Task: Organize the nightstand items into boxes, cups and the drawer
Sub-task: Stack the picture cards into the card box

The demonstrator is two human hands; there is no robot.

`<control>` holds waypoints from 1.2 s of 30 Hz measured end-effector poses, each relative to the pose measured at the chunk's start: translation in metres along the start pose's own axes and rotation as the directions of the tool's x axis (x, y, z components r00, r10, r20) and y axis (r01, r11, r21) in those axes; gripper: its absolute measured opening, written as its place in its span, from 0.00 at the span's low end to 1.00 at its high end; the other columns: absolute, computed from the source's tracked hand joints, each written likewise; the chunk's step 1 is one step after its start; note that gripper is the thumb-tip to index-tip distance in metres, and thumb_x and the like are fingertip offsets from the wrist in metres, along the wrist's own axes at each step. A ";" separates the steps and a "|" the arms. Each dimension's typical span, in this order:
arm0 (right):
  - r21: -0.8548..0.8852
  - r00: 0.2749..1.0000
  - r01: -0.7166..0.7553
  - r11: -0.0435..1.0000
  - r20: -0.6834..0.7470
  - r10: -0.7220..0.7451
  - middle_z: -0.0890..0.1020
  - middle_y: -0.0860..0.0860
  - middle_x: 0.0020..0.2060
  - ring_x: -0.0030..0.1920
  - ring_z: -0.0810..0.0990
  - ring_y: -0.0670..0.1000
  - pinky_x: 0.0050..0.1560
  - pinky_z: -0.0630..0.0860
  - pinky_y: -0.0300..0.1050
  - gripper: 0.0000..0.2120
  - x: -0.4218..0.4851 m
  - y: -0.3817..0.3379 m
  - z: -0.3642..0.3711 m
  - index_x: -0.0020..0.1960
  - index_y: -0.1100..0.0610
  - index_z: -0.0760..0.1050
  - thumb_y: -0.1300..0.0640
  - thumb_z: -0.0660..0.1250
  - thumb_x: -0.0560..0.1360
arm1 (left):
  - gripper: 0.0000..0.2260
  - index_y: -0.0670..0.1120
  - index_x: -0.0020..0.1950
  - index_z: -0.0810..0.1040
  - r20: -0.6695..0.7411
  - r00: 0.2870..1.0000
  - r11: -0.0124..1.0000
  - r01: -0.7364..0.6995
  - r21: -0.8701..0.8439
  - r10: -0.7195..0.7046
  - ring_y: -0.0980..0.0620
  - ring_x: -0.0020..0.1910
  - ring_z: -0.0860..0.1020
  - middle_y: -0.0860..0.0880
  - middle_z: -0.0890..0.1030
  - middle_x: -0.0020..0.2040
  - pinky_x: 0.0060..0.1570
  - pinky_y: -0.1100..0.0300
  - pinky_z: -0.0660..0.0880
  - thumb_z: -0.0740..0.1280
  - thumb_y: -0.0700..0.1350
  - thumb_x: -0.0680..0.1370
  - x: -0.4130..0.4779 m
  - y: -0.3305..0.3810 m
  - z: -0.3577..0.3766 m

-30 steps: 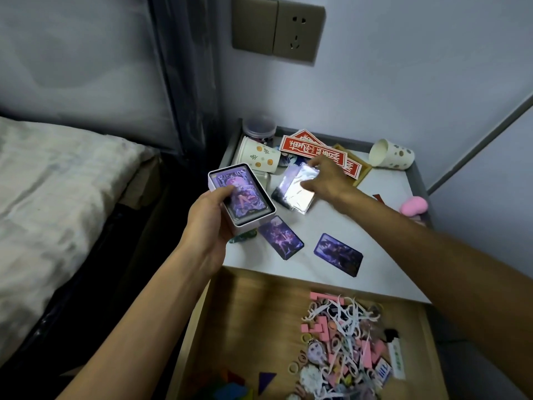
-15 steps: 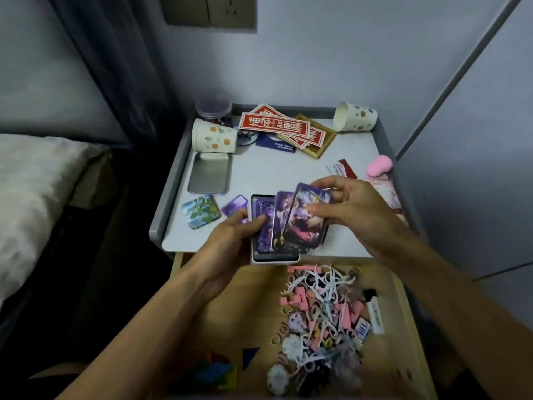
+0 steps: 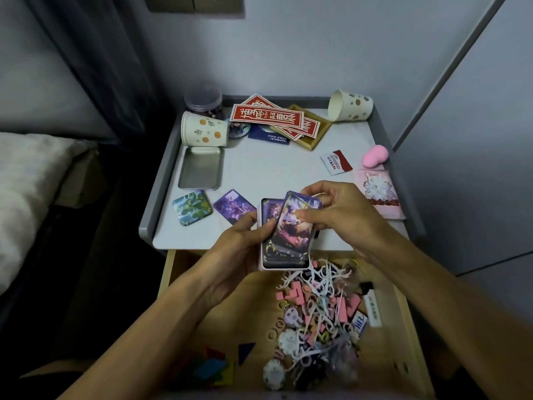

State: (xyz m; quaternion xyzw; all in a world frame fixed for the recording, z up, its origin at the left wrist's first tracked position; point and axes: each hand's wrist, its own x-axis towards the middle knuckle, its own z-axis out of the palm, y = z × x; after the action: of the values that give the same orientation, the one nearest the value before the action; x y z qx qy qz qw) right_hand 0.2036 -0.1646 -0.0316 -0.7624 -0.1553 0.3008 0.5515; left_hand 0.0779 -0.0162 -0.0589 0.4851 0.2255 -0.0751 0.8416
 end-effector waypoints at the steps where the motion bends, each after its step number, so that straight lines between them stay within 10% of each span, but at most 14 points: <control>1: -0.011 1.000 0.010 1.000 -0.001 -0.010 0.86 0.52 0.41 0.41 0.86 0.49 0.34 0.79 0.40 0.12 0.000 0.000 0.001 0.50 0.53 0.77 0.66 0.74 0.72 | 0.16 0.44 0.70 0.72 -0.005 1.000 1.000 0.003 0.000 -0.003 0.41 0.61 0.80 0.41 0.82 0.62 0.61 0.43 0.77 0.62 0.42 0.82 0.000 0.000 -0.001; 12: -0.464 0.962 0.223 0.857 -0.040 -0.272 0.76 0.47 0.49 0.42 0.76 0.38 0.29 0.72 0.26 0.17 -0.007 -0.002 0.013 0.59 0.52 0.79 0.58 0.75 0.72 | 0.15 0.44 0.69 0.73 -0.059 0.998 1.000 0.011 0.001 -0.011 0.38 0.61 0.80 0.40 0.82 0.60 0.65 0.36 0.72 0.61 0.43 0.82 0.000 -0.001 -0.005; 36: -0.600 0.931 0.351 0.719 0.143 -0.335 0.67 0.42 0.57 0.60 0.66 0.41 0.56 0.67 0.29 0.29 -0.007 0.012 0.025 0.71 0.51 0.71 0.48 0.74 0.73 | 0.17 0.37 0.68 0.72 0.018 0.999 0.990 0.036 -0.138 -0.034 0.40 0.51 0.83 0.34 0.80 0.60 0.48 0.47 0.82 0.64 0.38 0.80 -0.001 0.001 -0.005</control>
State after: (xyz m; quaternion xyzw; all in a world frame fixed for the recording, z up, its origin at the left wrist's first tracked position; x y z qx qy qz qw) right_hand 0.1813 -0.1543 -0.0462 -0.8542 -0.3897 0.1354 0.3165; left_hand 0.0753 -0.0113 -0.0597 0.4211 0.2319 -0.0778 0.8734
